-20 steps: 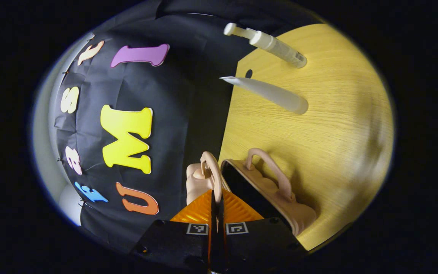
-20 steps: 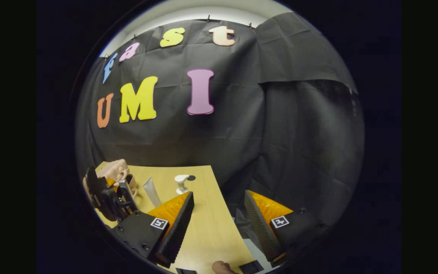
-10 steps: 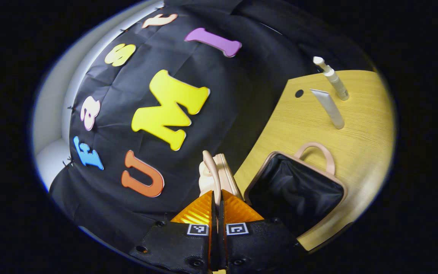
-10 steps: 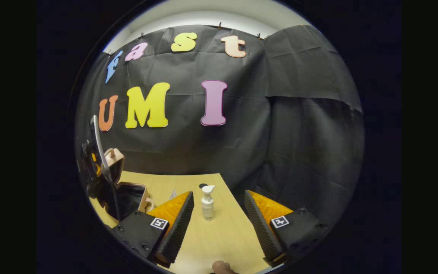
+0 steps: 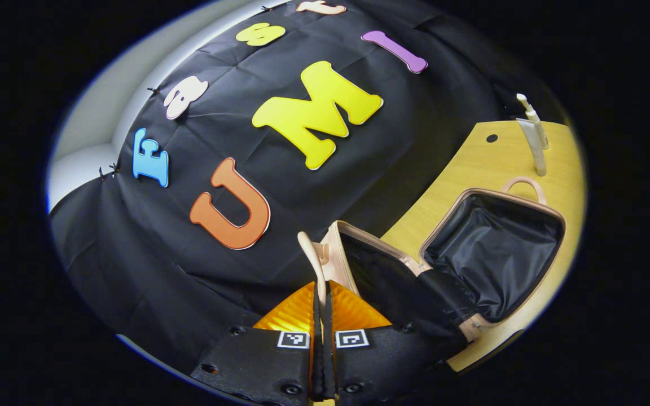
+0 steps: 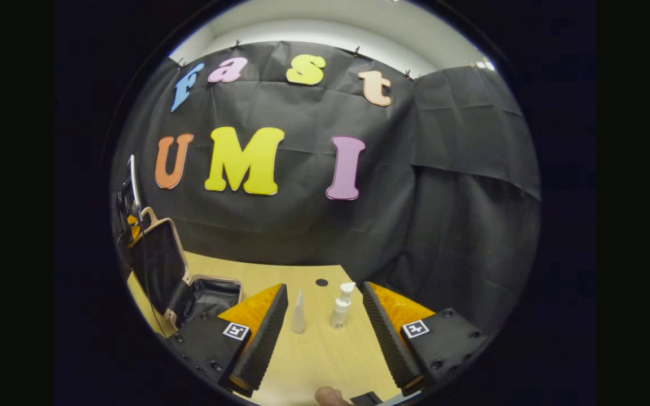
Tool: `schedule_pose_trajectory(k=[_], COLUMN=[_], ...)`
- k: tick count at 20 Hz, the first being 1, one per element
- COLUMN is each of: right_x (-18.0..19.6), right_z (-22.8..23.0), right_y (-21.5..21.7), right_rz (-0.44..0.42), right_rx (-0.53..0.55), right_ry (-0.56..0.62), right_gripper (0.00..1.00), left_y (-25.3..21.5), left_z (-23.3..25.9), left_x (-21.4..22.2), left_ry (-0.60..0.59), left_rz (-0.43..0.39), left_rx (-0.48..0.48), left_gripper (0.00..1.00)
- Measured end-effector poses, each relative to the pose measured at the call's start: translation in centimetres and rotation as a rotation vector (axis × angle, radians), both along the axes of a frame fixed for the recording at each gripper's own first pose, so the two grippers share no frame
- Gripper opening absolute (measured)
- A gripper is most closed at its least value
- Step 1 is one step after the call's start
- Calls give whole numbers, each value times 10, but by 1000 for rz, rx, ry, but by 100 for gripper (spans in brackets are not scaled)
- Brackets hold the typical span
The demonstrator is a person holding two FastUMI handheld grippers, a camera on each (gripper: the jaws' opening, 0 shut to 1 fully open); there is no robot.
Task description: First open the suitcase, pack the skin care products into it, and then close the suitcase.
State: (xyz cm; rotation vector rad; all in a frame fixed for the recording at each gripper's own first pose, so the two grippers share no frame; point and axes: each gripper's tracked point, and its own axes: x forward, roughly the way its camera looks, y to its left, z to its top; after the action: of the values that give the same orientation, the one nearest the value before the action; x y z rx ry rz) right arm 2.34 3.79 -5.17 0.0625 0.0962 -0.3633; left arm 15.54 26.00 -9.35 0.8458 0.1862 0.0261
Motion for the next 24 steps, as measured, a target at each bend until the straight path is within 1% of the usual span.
schedule_pose_trajectory(k=[2,4,6,9,10,12,15,19,20,21,22,23,24], right_x=[1,0,-1,-3,-5,-5,-4,-4,-2,-1,0,1,2], right_z=[3,4,2,-1,-3,-3,-5,-1,-2,-4,-4,-4,-4], right_y=[17,31,43,59,64,70,84,100,105,110,114,118,120], right_rz=[-3,-12,-17,-27,-28,-33,-20,9,22,35,47,61,70], right_rx=[1,-5,3,3,-1,-14,-37,-89,-97,-102,-108,-113,-120], right_ry=[7,17,26,46,50,57,79,88,93,97,100,101,102], right_gripper=[80,80,80,80,80,80,79,80,80,80,80,80,80], left_y=[33,66,99,132,139,149,158,159,160,163,167,170,172], left_z=[-13,-36,-66,-114,-129,-150,-183,-198,-204,-207,-212,-216,-213], left_x=[5,12,12,18,20,22,24,28,27,27,27,25,24], left_ry=[19,64,132,215,242,287,347,357,371,373,380,387,376], left_rz=[10,47,90,102,107,92,93,77,73,78,97,110,109], left_rx=[-7,-40,-87,-196,-227,-278,-351,-422,-439,-449,-454,-462,-465], left_gripper=[3,3,3,3,3,3,3,4,6,15,18,35,40])
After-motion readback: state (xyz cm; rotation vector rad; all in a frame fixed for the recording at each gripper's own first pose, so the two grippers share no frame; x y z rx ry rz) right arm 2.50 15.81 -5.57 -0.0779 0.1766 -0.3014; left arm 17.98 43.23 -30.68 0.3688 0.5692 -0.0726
